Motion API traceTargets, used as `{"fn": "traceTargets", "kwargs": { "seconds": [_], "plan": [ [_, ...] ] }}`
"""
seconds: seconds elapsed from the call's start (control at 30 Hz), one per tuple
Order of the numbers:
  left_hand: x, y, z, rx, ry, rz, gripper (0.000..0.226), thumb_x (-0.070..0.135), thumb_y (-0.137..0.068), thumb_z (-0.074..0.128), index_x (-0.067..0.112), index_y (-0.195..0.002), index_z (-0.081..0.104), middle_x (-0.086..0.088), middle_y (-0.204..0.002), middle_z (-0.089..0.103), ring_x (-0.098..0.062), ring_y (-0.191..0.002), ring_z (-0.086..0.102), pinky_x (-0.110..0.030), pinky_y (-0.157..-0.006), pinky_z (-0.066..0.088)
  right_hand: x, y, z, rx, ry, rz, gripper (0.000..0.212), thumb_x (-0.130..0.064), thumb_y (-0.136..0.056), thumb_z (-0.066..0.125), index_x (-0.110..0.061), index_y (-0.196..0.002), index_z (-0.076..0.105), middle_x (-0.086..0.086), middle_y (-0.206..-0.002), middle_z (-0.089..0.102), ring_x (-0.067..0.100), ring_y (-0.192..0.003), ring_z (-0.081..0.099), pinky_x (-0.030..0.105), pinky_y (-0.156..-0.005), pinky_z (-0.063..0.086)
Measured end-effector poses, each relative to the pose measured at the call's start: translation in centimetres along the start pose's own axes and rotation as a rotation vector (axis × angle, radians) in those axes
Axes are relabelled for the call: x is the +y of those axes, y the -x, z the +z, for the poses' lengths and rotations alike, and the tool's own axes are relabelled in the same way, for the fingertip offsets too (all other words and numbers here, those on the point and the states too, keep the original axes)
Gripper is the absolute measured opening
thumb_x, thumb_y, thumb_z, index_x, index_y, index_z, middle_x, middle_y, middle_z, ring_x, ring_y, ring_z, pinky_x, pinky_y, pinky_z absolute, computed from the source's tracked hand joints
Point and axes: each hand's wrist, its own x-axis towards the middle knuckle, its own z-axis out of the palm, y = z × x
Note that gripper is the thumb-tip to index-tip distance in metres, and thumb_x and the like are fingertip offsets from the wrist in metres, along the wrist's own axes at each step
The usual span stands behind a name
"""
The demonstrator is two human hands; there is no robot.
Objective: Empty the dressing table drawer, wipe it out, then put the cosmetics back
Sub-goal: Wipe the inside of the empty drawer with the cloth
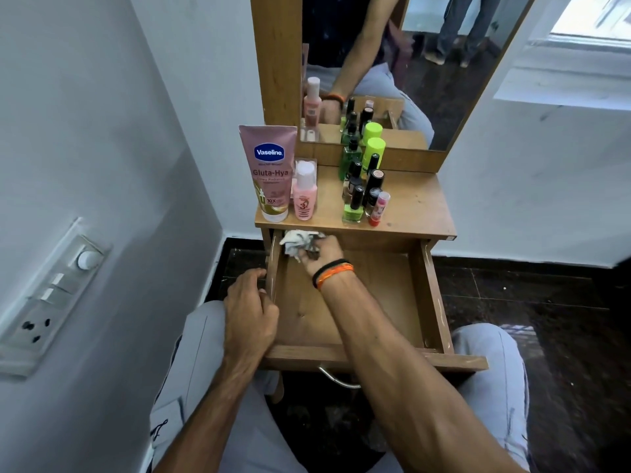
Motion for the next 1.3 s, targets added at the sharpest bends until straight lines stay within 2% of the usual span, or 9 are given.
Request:
{"fn": "traceTargets", "kwargs": {
  "seconds": [0.17, 0.23, 0.33, 0.53, 0.67, 0.93, 1.07, 1.2, 1.3],
  "plan": [
    [0.0, 0.0, -0.1, -0.006, 0.002, -0.015, 0.043, -0.004, -0.091, 0.051, 0.009, -0.131, 0.056, -0.007, -0.133, 0.059, -0.024, -0.13, 0.047, -0.042, -0.109, 0.039, -4.7, -1.1, -5.1, 0.17, -0.296, -0.127, 0.014, -0.01, -0.096, 0.045, -0.008, -0.09, 0.057, 0.008, -0.082, 0.057, 0.017, -0.057, 0.057, 0.025, -0.048, 0.047],
    [0.0, 0.1, 0.0, -0.009, 0.009, -0.014, 0.043, -0.004, -0.09, 0.051, 0.01, -0.131, 0.055, -0.006, -0.133, 0.058, -0.024, -0.13, 0.047, -0.041, -0.108, 0.04, -5.8, -1.7, -6.7, 0.332, -0.335, -0.294, 0.024, -0.006, -0.092, 0.05, -0.005, -0.116, 0.057, 0.013, -0.102, 0.065, 0.025, -0.077, 0.068, 0.035, -0.06, 0.058],
    [0.0, 0.3, 0.0, -0.013, 0.024, -0.015, 0.043, -0.004, -0.09, 0.051, 0.01, -0.131, 0.055, -0.007, -0.133, 0.057, -0.023, -0.13, 0.047, -0.038, -0.106, 0.041, -6.3, -1.8, -6.9, 0.459, -0.34, -0.483, 0.037, 0.008, -0.088, 0.048, -0.007, -0.121, 0.056, 0.011, -0.11, 0.067, 0.024, -0.091, 0.069, 0.039, -0.079, 0.06],
    [0.0, 0.3, -0.2, -0.005, 0.018, -0.013, 0.044, -0.004, -0.089, 0.051, 0.01, -0.131, 0.055, -0.007, -0.131, 0.058, -0.023, -0.129, 0.047, -0.037, -0.105, 0.04, 0.0, -1.1, -2.1, 0.139, 0.109, -0.111, 0.014, -0.004, -0.096, 0.052, -0.008, -0.102, 0.063, 0.01, -0.086, 0.066, 0.021, -0.072, 0.064, 0.032, -0.06, 0.054],
    [0.0, 0.2, -0.4, 0.009, 0.026, -0.016, 0.045, -0.004, -0.087, 0.05, 0.01, -0.129, 0.056, -0.006, -0.128, 0.059, -0.021, -0.125, 0.049, -0.029, -0.1, 0.035, 1.9, -0.6, 1.0, -0.022, 0.233, 0.091, 0.025, -0.011, -0.103, 0.04, -0.012, -0.085, 0.057, 0.005, -0.08, 0.058, 0.015, -0.068, 0.054, 0.028, -0.058, 0.047],
    [0.3, 0.4, -0.2, 0.002, -0.016, 0.017, 0.043, -0.006, -0.089, 0.05, 0.007, -0.129, 0.055, -0.007, -0.13, 0.059, -0.021, -0.127, 0.046, -0.024, -0.099, 0.031, 0.4, -0.4, -1.6, -0.136, 0.386, 0.037, 0.022, 0.009, -0.093, 0.046, 0.0, -0.094, 0.066, 0.016, -0.088, 0.067, 0.026, -0.071, 0.066, 0.038, -0.064, 0.06],
    [0.2, 0.4, -0.3, 0.009, -0.004, 0.011, 0.043, -0.005, -0.089, 0.049, 0.007, -0.13, 0.055, -0.007, -0.131, 0.059, -0.021, -0.128, 0.046, -0.024, -0.101, 0.031, 1.2, -0.9, -1.6, -0.199, 0.604, -0.096, 0.028, 0.014, -0.09, 0.05, 0.001, -0.107, 0.069, 0.013, -0.092, 0.07, 0.023, -0.071, 0.07, 0.03, -0.057, 0.06],
    [0.1, 0.5, -0.3, 0.008, 0.01, 0.006, 0.043, -0.005, -0.09, 0.049, 0.007, -0.131, 0.055, -0.007, -0.132, 0.058, -0.021, -0.129, 0.046, -0.024, -0.101, 0.031, 1.1, -1.1, -3.5, -0.294, 1.045, -0.093, 0.022, 0.003, -0.082, 0.052, -0.014, -0.086, 0.065, 0.013, -0.087, 0.066, 0.033, -0.087, 0.067, 0.046, -0.085, 0.059],
    [0.1, 0.4, -0.3, 0.017, 0.032, -0.011, 0.043, -0.005, -0.09, 0.049, 0.007, -0.13, 0.055, -0.007, -0.132, 0.058, -0.021, -0.128, 0.047, -0.025, -0.1, 0.032, 1.8, 0.3, -5.3, -0.376, 1.15, -0.034, 0.025, 0.007, -0.084, 0.051, -0.015, -0.091, 0.06, 0.009, -0.091, 0.063, 0.027, -0.089, 0.06, 0.041, -0.084, 0.053]
  ]
}}
